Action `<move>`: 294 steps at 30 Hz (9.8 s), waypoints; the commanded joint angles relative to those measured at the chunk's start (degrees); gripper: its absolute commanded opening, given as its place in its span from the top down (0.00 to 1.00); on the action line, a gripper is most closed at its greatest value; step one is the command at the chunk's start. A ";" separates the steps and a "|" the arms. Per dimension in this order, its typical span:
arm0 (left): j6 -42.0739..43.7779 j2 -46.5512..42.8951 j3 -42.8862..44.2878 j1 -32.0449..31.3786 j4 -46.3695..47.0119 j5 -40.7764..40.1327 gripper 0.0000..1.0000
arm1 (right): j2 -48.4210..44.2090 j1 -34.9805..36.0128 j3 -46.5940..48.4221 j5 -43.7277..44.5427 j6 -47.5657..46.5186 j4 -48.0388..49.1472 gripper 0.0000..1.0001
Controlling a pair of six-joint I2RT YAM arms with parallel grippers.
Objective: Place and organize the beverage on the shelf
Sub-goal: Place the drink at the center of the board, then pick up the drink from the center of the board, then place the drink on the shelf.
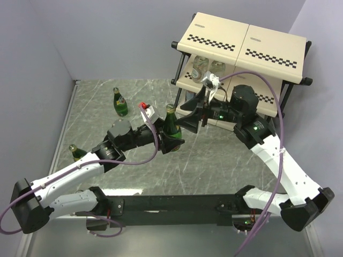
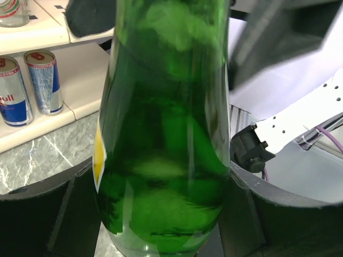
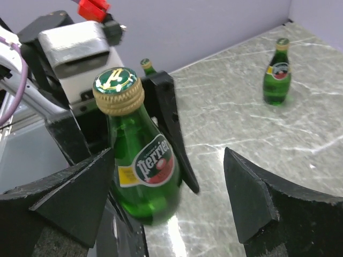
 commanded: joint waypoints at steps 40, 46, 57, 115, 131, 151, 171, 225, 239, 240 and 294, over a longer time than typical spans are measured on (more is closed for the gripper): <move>-1.98 15.23 -8.94 -2.35 29.60 -5.22 0.81 | 1.60 4.21 -18.45 4.89 -10.86 10.79 1.00; -3.65 19.36 -14.22 -2.35 35.23 -7.43 0.66 | 2.30 4.30 -26.19 6.47 -10.07 20.73 1.00; -5.58 26.75 -16.42 -2.35 43.05 -7.34 0.52 | 3.88 5.62 -28.66 12.18 -10.51 24.60 1.00; -2.86 34.24 -24.50 -3.14 50.18 -15.43 0.01 | 8.89 8.78 -34.02 27.74 -15.43 32.96 1.00; -6.46 11.23 -30.84 -7.54 27.78 -14.63 0.01 | 9.69 8.69 -30.06 17.72 -23.34 19.78 0.66; -3.31 -5.15 -24.87 -7.63 4.92 -20.17 0.01 | -2.07 6.15 -21.46 7.80 -25.71 9.06 0.14; 3.90 15.94 2.38 -4.73 -8.18 -25.44 0.10 | -15.01 -13.98 -29.18 -2.67 -48.21 -16.70 0.14; 14.19 13.84 20.14 -4.81 -19.17 -22.46 1.00 | 4.67 -0.27 -35.78 1.64 -25.63 25.57 0.00; 14.01 12.87 24.71 -4.81 -18.82 -22.46 1.00 | 9.60 1.05 -34.89 -1.18 -14.48 37.77 0.00; 13.66 12.61 24.80 -4.81 -18.30 -22.46 1.00 | 9.68 1.05 -35.25 -1.00 -13.50 39.36 0.00; 8.30 7.60 26.29 -4.81 -13.11 -26.15 1.00 | 13.02 5.35 -38.85 9.63 -3.91 69.52 0.16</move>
